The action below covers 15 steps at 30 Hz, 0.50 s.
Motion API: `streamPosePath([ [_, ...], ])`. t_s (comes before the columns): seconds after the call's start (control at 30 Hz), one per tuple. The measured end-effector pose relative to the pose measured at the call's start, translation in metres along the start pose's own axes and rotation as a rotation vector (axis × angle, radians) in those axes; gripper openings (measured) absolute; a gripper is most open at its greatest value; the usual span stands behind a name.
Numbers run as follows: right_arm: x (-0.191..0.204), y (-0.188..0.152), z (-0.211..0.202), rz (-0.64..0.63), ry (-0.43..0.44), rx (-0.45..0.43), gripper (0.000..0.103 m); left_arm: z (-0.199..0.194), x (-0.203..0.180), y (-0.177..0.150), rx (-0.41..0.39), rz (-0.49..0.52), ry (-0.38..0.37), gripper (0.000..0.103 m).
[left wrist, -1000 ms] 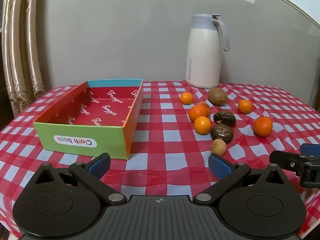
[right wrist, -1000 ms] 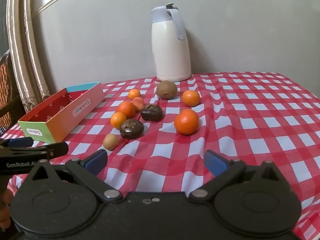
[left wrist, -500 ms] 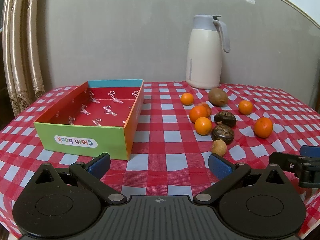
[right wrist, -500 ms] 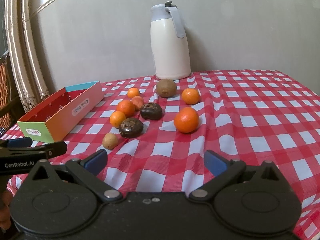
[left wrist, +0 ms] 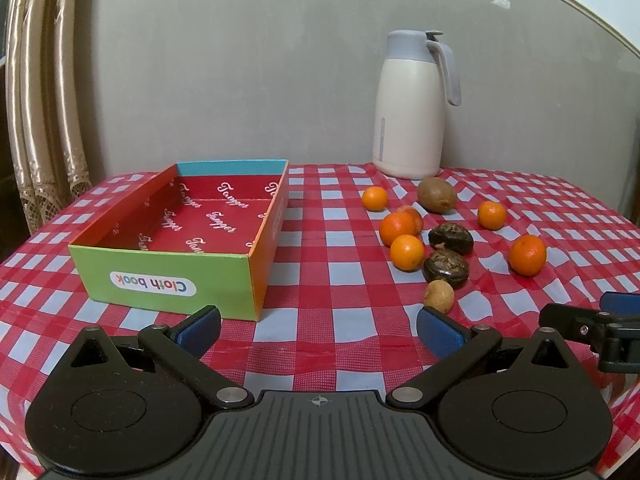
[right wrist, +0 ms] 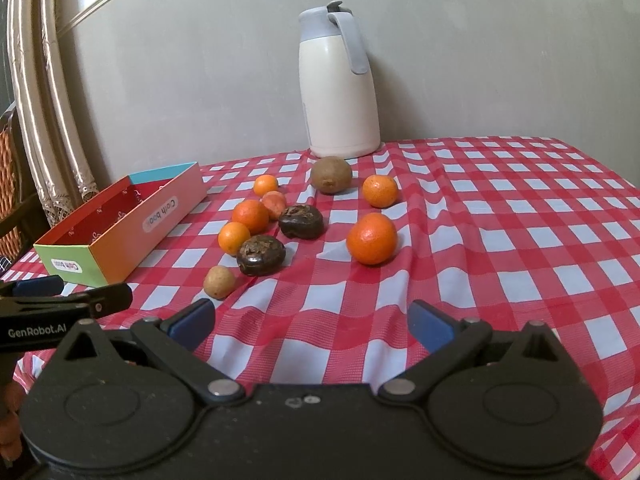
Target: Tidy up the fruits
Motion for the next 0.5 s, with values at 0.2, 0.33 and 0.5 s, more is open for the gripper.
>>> streamPosePath([
  [0.2, -0.0007, 0.0002, -0.0002, 0.006, -0.002, -0.002, 0.103, 0.0001, 0.0001, 0.0003, -0.002, 0.002, -0.001, 0.103],
  [0.33, -0.0007, 0.0002, -0.0004, 0.006, -0.003, -0.002, 0.103, -0.0001, 0.0002, -0.0001, -0.002, 0.006, 0.000, 0.103],
  [0.5, -0.0011, 0.0004, -0.0011, 0.009, -0.002, -0.003, 0.103, -0.0006, -0.0002, -0.0003, -0.003, 0.011, 0.000, 0.103],
])
Point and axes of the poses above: each gripper's, at about its wrist camera, not at the fingertips, and z roughly the way its jaws point, x to its left, y to its top, the point moved 9 cm from there along z, roughly the way its jaws point, and after that the axes turned 9 degrees about z, right-handed, at the moved point
